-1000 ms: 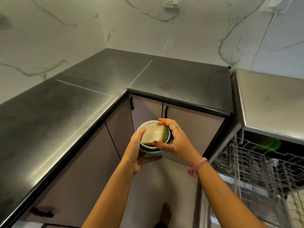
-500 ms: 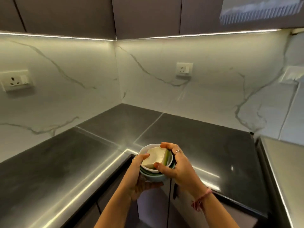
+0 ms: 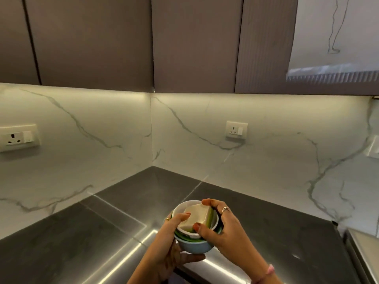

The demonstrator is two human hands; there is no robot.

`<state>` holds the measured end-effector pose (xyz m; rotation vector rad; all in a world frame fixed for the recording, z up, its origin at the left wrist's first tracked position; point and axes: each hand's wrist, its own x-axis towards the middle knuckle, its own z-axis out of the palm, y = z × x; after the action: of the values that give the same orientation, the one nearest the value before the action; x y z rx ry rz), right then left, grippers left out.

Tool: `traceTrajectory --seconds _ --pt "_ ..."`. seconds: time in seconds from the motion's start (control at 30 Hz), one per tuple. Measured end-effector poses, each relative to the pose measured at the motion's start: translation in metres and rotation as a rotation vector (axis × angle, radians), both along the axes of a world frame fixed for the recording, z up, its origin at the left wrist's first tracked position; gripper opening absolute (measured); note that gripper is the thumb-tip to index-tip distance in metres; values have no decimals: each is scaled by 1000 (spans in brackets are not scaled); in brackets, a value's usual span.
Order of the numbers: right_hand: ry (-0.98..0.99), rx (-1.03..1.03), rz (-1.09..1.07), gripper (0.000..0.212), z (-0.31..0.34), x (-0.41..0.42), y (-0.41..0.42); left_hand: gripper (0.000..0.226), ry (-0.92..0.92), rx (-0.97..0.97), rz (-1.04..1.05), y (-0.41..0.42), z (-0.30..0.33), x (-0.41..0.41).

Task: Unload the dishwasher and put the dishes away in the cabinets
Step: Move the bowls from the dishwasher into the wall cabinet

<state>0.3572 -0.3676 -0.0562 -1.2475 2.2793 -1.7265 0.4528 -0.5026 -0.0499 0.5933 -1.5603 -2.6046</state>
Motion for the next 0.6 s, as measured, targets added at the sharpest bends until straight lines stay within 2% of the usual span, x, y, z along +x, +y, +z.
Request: traceTrajectory --seconds 0.17,0.4,0.6 --pt "38 -49 -5 62 32 -28 -53 40 34 6 40 -49 37 -23" --pt "126 -100 0 56 68 -67 -135 43 144 -62 59 -129 77 -58" --pt "146 -103 -47 58 79 -84 -179 44 153 -91 30 -176 86 -80"
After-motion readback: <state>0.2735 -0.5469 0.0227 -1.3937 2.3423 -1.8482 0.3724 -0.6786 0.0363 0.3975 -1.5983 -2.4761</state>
